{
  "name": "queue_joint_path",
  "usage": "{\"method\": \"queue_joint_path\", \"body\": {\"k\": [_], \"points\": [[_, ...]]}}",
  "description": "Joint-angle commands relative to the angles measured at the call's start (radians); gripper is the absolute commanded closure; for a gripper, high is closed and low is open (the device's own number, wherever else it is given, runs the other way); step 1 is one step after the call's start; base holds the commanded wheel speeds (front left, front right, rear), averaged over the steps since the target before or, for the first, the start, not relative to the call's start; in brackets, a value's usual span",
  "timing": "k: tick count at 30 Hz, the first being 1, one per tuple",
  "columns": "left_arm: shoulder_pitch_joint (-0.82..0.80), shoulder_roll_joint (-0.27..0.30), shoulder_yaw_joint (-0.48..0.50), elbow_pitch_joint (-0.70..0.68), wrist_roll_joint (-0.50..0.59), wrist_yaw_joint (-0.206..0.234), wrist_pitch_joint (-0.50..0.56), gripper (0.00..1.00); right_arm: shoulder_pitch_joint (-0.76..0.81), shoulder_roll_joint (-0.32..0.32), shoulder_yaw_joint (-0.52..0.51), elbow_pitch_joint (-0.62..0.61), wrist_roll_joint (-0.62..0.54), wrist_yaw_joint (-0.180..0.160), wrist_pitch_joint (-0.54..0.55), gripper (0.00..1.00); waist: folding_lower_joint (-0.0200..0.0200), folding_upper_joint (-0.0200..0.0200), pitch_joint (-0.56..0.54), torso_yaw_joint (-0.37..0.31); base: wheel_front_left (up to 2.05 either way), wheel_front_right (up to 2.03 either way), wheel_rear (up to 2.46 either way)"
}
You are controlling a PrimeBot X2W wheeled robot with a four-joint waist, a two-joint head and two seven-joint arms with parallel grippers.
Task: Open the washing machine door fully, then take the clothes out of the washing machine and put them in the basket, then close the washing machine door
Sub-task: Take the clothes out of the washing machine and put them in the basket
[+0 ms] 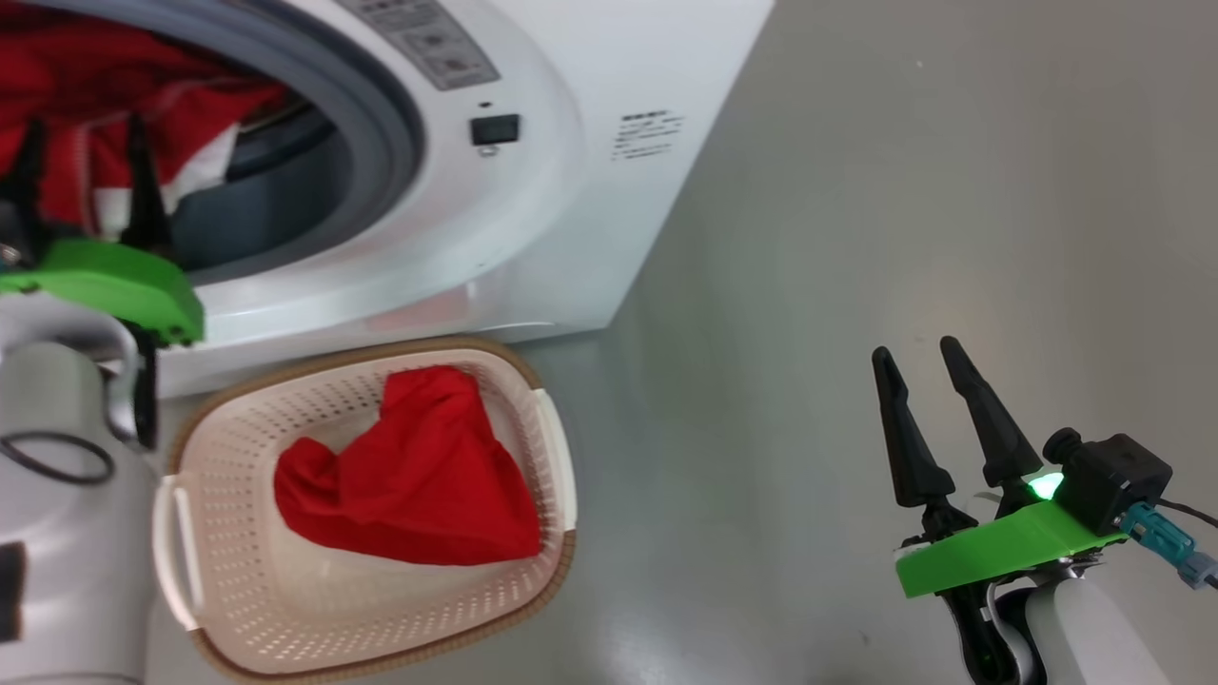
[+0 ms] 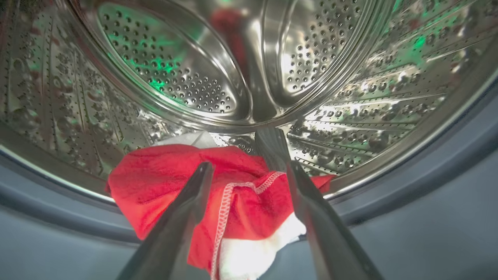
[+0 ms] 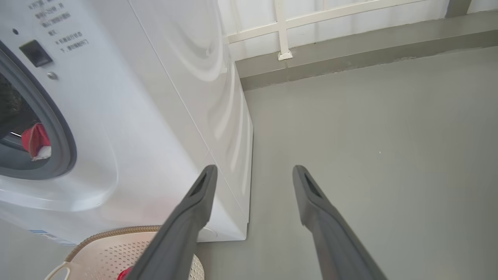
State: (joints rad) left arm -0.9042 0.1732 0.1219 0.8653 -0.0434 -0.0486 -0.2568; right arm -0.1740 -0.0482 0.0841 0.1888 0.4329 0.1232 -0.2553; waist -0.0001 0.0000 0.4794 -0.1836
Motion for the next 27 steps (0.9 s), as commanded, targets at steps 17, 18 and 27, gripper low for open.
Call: {"method": "queue_joint_path", "body": {"k": [17,18,27], "points": [[-0.105,0.117,0.028,0.201,0.019,0.102,-0.005,0.0,-0.02,-0.002,0.052,-0.035,0.027,0.008,-0.006,0.0,0.0001,0.0,0.059,-0.073,0.0,0.0,0.0],[-0.104,0.116,0.026,0.206,0.019,0.101,-0.005,0.0,-0.019,-0.002,0.052,-0.035,0.027,0.008,-0.006,0.0,0.0001,0.0,0.058,-0.072,0.0,0.0,0.0],[-0.099,0.111,0.01,0.208,0.012,0.091,-0.005,1.0,-0.019,-0.002,0.059,-0.03,0.026,0.008,-0.006,0.0,0.0001,0.0,0.038,-0.056,0.0,0.0,0.0]]}}
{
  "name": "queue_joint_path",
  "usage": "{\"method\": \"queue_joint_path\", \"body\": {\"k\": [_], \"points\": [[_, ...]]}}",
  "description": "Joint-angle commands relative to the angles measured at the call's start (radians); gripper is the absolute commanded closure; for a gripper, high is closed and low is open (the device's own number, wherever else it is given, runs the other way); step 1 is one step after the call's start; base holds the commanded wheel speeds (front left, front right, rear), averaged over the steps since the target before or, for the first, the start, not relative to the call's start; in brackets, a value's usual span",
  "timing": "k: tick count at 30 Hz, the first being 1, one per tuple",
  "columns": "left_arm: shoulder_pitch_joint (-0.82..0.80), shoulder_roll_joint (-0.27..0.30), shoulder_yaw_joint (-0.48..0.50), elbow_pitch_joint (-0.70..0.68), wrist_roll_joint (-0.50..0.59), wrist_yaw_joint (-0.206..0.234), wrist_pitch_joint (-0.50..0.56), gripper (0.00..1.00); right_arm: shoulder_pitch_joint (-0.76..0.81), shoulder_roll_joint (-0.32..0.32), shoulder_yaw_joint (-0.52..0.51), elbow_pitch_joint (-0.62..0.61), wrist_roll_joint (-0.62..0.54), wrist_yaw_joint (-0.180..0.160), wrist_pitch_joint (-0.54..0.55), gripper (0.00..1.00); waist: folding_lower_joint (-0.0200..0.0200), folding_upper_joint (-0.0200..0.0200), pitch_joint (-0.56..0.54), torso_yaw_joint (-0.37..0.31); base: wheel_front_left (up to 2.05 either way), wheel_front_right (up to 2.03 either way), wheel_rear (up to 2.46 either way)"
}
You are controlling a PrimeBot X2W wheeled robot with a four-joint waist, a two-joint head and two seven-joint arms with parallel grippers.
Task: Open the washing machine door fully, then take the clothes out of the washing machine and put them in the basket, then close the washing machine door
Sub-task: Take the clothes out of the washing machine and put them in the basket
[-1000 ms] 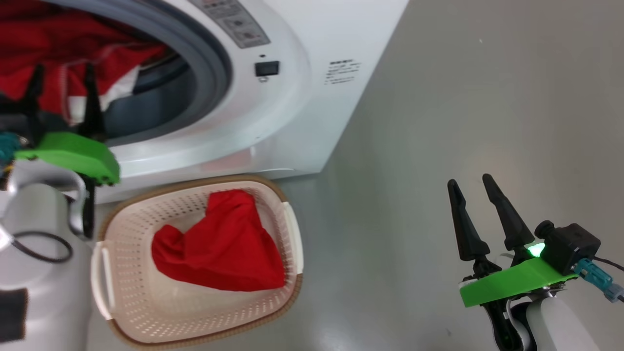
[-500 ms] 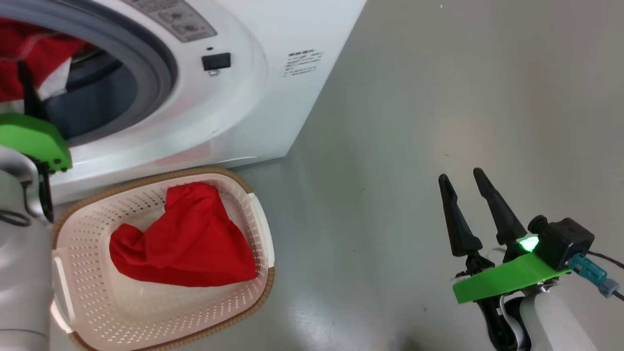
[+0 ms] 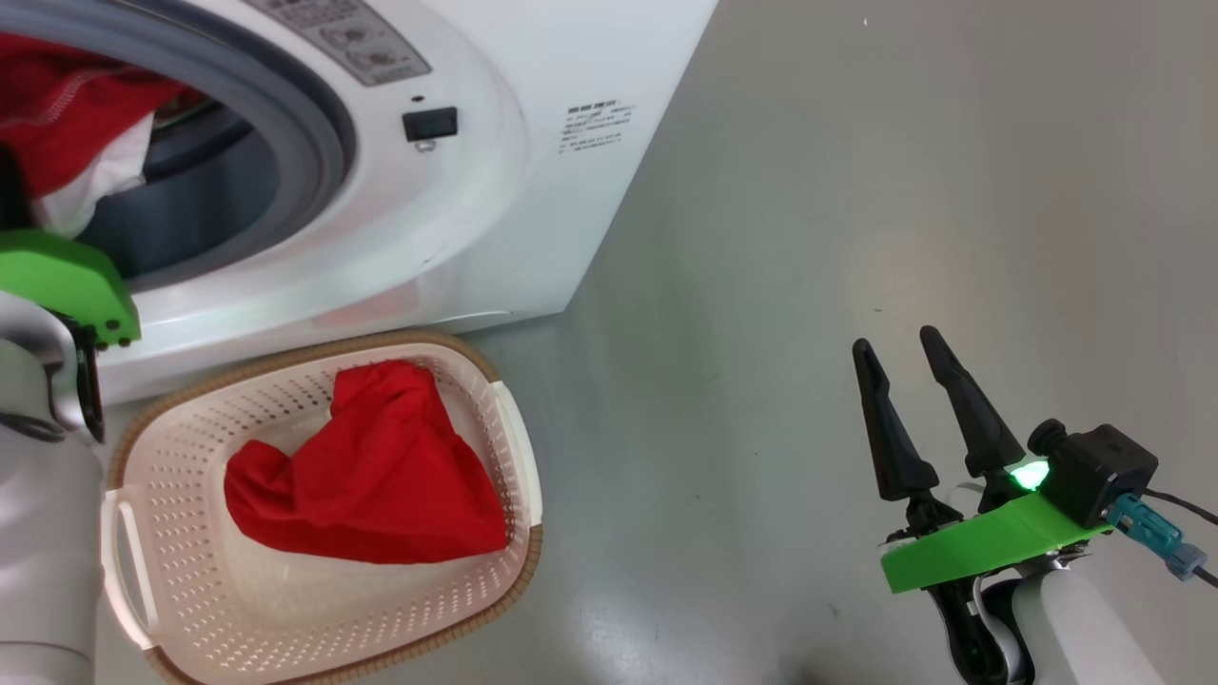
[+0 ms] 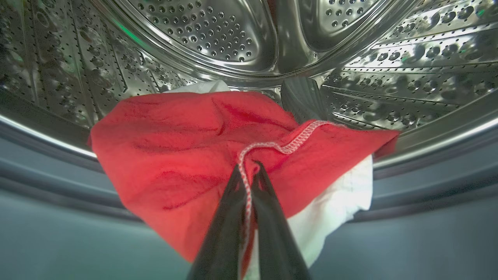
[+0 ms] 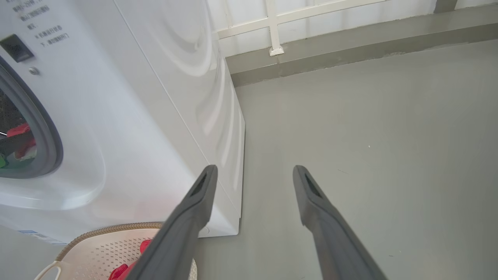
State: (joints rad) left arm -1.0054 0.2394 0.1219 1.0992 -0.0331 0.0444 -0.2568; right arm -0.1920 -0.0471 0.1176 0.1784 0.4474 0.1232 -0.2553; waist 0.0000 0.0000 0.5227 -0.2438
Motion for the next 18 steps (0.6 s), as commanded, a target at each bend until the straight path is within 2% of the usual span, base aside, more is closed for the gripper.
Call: {"method": "queue_joint_path", "body": {"k": [1,10,18], "points": [[0.005,0.044,0.01,-0.034,-0.001,-0.005,-0.005,1.0,-0.001,-0.003,0.026,-0.019,0.011,0.008,-0.006,0.0,0.0,0.0,-0.007,0.006,0.0,0.0,0.0],[0.109,0.009,0.03,-0.205,-0.038,-0.043,-0.005,1.0,0.011,-0.003,0.021,-0.007,0.004,0.008,-0.006,0.0,0.0,0.0,-0.066,0.036,0.0,0.0,0.0],[0.288,-0.068,0.068,-0.439,-0.067,-0.098,-0.005,1.0,0.035,-0.003,0.011,0.001,-0.007,0.008,-0.006,0.0,0.0,0.0,-0.129,0.088,0.0,0.0,0.0]]}}
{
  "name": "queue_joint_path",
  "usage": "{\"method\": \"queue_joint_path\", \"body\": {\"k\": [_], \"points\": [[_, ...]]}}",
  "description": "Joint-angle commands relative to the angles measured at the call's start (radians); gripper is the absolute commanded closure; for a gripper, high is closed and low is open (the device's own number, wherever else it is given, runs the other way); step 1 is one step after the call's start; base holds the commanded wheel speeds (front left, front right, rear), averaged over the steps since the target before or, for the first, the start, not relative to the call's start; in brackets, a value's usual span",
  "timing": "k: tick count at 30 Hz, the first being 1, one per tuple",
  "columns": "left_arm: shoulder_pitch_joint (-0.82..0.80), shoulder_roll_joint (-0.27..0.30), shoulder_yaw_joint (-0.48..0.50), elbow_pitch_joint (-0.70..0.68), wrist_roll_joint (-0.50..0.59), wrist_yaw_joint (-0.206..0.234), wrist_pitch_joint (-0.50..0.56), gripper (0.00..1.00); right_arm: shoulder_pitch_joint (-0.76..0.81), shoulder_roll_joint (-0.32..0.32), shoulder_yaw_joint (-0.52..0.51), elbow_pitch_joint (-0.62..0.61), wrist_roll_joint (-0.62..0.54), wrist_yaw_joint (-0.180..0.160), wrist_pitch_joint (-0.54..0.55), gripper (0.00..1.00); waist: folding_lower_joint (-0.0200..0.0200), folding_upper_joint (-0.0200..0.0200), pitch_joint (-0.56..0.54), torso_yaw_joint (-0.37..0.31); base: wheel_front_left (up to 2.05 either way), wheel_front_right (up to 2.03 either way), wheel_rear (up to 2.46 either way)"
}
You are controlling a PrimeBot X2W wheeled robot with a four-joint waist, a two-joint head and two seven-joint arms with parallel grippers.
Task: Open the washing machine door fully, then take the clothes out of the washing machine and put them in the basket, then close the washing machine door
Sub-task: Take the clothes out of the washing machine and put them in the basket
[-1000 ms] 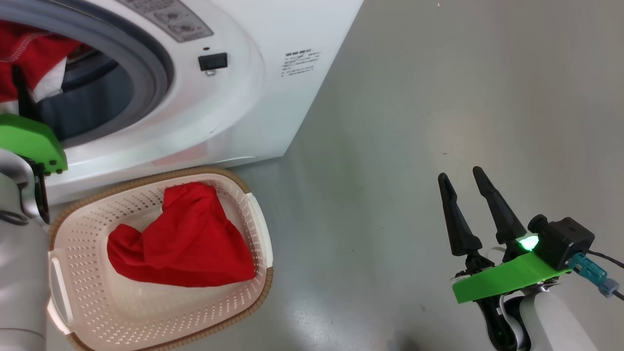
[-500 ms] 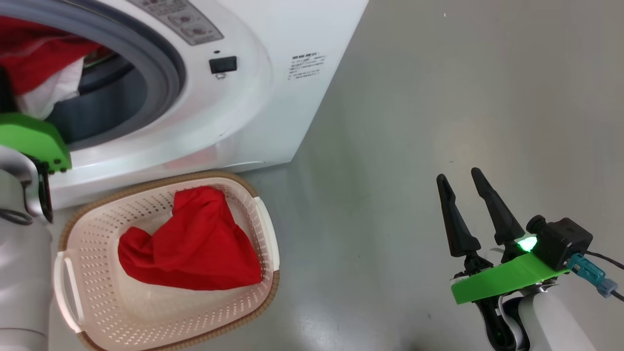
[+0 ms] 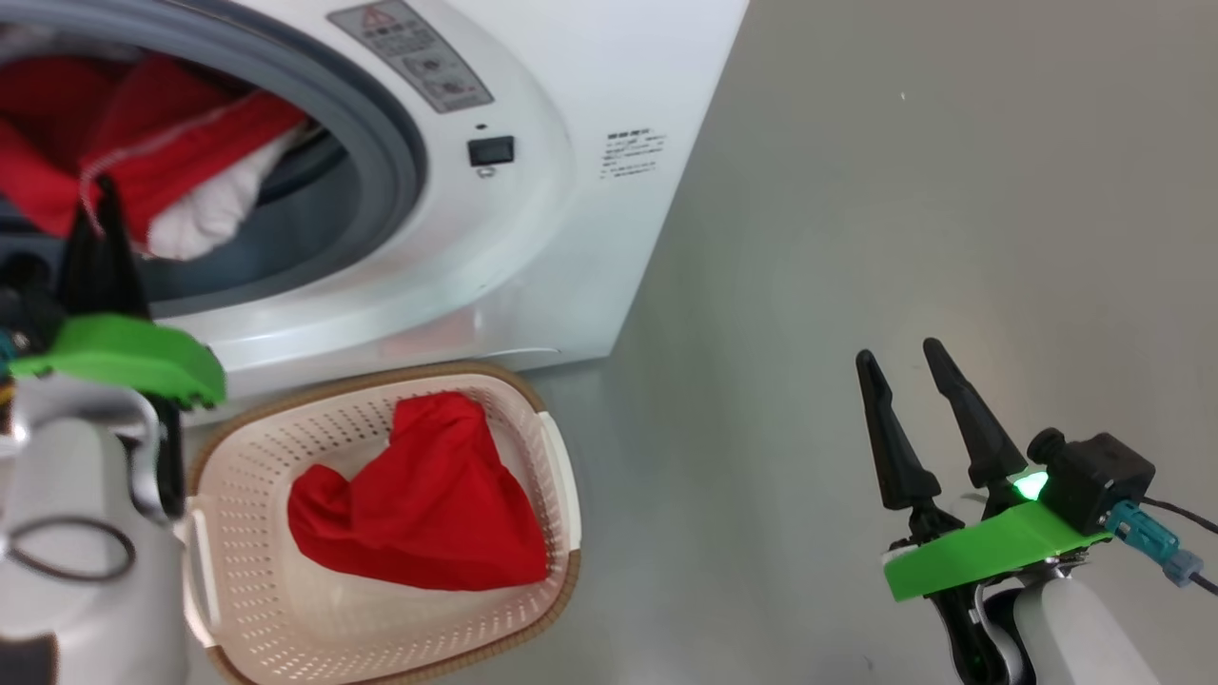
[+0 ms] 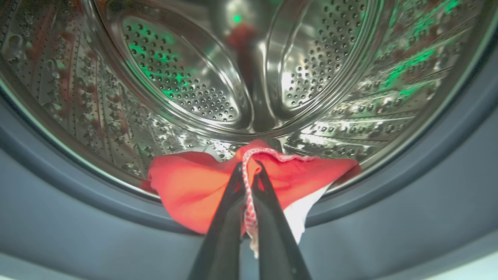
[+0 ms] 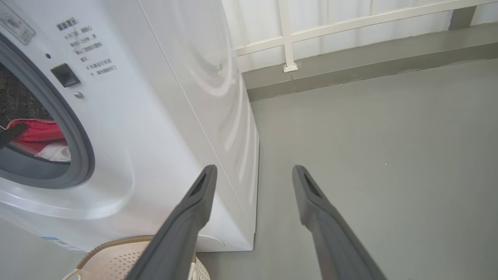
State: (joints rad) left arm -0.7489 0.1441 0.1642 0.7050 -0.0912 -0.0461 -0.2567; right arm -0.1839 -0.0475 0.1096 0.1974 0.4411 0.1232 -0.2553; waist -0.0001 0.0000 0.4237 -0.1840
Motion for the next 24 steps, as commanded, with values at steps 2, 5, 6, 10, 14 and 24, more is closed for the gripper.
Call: {"method": "queue_joint_path", "body": {"k": [2,5,6,10,14,24], "points": [[0.085,0.001,0.04,-0.111,-0.013,-0.018,-0.005,1.0,0.036,-0.003,0.015,-0.014,-0.004,0.008,-0.006,0.0,0.0001,0.0,-0.047,0.041,0.0,0.0,0.0],[0.156,-0.031,0.057,-0.198,-0.015,-0.037,-0.005,1.0,0.047,-0.003,0.011,-0.011,-0.009,0.008,-0.006,0.0,0.0001,0.0,-0.068,0.061,0.0,0.0,0.0],[0.176,-0.04,0.064,-0.225,-0.017,-0.043,-0.005,1.0,0.05,-0.003,0.01,-0.01,-0.011,0.008,-0.006,0.0,0.0001,0.0,-0.075,0.067,0.0,0.0,0.0],[0.237,-0.064,0.079,-0.307,-0.02,-0.056,-0.005,1.0,0.061,-0.003,0.007,-0.008,-0.015,0.008,-0.006,0.0,0.0001,0.0,-0.095,0.081,0.0,0.0,0.0],[0.313,-0.083,0.081,-0.412,-0.02,-0.068,-0.005,1.0,0.075,-0.003,0.002,-0.006,-0.017,0.008,-0.006,0.0,0.0001,0.0,-0.115,0.096,0.0,0.0,0.0],[0.428,-0.093,0.031,-0.642,-0.073,-0.07,-0.005,1.0,0.091,-0.003,0.003,-0.001,-0.014,0.008,-0.006,0.0,0.0001,0.0,-0.141,0.114,0.0,0.0,0.0]]}}
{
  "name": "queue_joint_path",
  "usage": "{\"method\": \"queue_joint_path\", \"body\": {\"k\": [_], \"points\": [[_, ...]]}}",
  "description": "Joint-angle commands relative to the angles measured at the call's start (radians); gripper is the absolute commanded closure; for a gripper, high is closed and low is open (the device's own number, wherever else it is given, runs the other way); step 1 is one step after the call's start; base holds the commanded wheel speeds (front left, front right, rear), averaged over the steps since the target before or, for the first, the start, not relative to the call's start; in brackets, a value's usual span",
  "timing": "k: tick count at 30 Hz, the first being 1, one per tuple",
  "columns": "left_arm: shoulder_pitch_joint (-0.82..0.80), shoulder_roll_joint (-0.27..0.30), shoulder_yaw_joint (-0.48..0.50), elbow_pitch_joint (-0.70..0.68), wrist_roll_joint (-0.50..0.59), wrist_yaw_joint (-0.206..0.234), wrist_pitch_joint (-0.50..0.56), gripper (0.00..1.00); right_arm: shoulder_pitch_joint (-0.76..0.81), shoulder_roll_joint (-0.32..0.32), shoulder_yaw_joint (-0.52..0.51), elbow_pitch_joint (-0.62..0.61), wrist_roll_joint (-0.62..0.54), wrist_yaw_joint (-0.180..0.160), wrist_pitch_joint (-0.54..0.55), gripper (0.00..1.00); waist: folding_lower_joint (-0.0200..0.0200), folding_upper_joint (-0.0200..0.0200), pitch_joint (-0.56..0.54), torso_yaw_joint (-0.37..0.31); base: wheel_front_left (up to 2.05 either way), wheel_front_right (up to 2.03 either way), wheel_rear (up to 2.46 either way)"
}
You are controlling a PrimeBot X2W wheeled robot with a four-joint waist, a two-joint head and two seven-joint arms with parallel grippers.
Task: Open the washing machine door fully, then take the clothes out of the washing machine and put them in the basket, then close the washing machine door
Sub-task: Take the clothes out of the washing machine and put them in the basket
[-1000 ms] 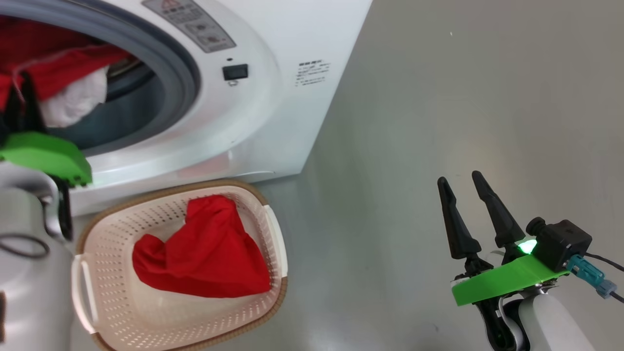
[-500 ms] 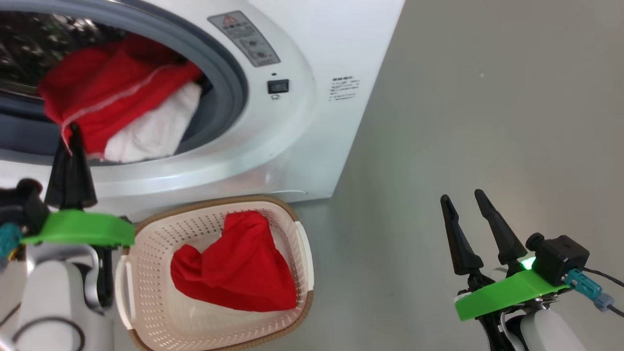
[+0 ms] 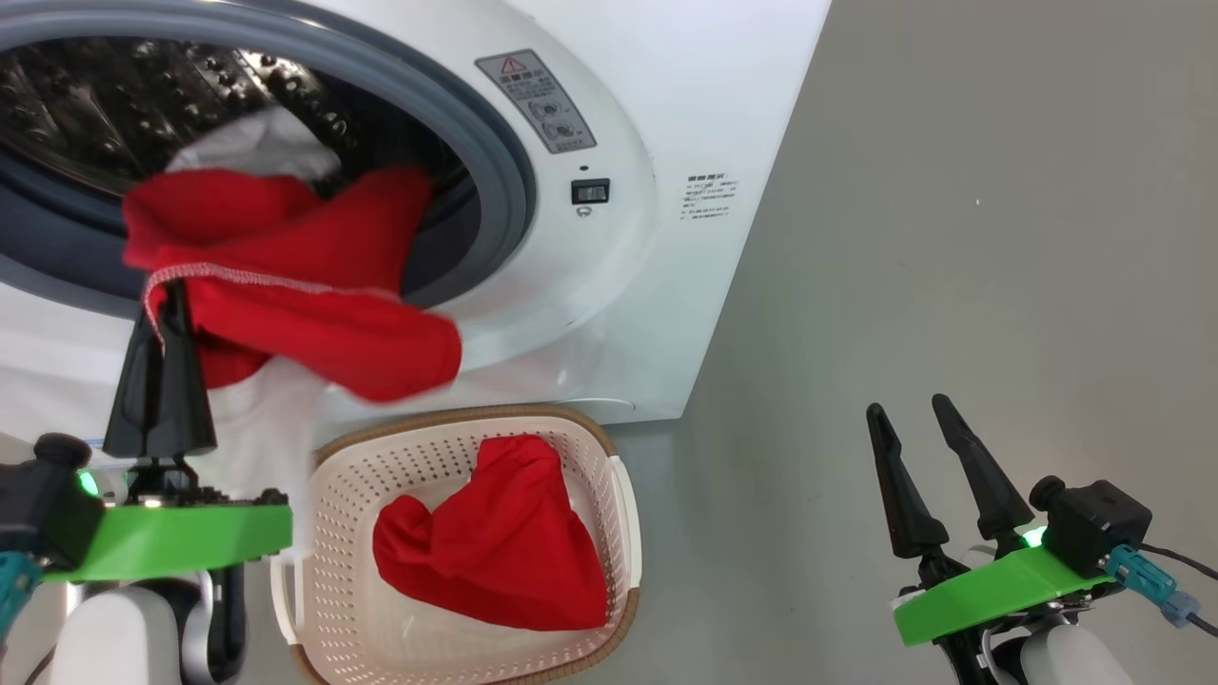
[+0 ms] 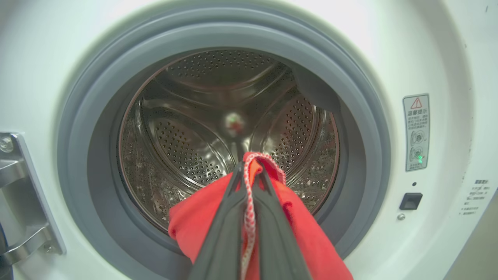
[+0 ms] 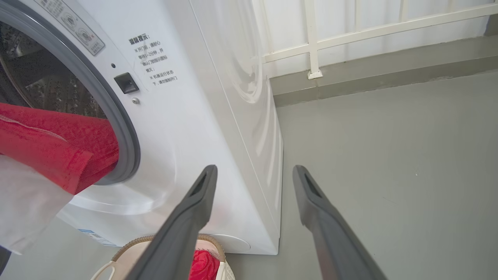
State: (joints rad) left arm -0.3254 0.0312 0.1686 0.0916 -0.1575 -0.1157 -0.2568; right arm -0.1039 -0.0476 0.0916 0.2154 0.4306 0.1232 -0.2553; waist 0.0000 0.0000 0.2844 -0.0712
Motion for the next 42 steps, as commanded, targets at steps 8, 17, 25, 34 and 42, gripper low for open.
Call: {"method": "queue_joint_path", "body": {"k": [8,17,25,34,42], "points": [[0.032,0.019,-0.024,-0.209,-0.008,0.031,-0.005,1.0,0.016,-0.003,0.022,-0.02,-0.003,0.008,-0.006,0.0,0.0,0.0,-0.004,0.003,0.0,0.0,0.0],[0.061,0.019,-0.076,-0.307,0.006,0.062,-0.005,1.0,0.018,-0.003,0.024,-0.023,0.001,0.008,-0.006,0.0,0.0,0.0,0.006,-0.001,0.0,0.0,0.0],[0.102,0.019,-0.083,-0.109,-0.018,0.059,-0.005,1.0,0.011,-0.003,0.036,-0.023,0.007,0.008,-0.006,0.0,0.0,0.0,0.019,-0.015,0.0,0.0,0.0],[0.094,0.019,-0.108,0.136,-0.021,0.03,-0.005,1.0,-0.008,-0.003,0.042,-0.028,0.013,0.008,-0.006,0.0,0.0,0.0,0.062,-0.028,0.0,0.0,0.0],[0.028,0.019,-0.118,0.319,-0.02,0.009,-0.005,1.0,-0.037,-0.003,0.042,-0.036,0.022,0.008,-0.006,0.0,0.0,0.0,0.132,-0.048,0.0,0.0,0.0]]}}
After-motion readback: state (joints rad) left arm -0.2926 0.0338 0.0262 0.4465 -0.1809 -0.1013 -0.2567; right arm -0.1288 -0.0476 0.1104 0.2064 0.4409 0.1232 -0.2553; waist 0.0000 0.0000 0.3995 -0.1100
